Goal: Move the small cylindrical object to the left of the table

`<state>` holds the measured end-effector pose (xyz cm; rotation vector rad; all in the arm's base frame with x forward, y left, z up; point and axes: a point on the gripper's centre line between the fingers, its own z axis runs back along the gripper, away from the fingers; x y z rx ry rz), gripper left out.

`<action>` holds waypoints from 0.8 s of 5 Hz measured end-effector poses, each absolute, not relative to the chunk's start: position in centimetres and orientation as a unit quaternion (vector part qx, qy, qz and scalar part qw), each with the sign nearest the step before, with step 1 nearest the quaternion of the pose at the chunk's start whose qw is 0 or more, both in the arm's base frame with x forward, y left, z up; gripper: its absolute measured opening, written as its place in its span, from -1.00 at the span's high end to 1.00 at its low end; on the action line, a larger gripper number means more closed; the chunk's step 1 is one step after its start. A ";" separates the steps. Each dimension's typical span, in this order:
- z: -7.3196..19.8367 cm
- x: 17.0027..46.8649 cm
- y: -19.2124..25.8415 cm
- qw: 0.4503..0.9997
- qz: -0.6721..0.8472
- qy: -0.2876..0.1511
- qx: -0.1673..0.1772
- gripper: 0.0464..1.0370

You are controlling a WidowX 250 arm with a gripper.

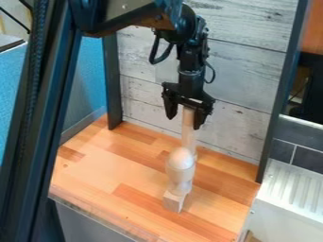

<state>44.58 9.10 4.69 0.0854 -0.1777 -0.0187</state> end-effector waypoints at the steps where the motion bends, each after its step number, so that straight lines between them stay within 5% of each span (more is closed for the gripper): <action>1: 4.6 45.5 8.8 0.995 -0.007 -0.091 0.027 -0.32; 2: 4.6 45.6 8.4 0.995 -0.006 -0.095 0.015 -0.09; 4: 5.5 43.3 9.9 0.995 0.006 -0.100 -0.008 -0.09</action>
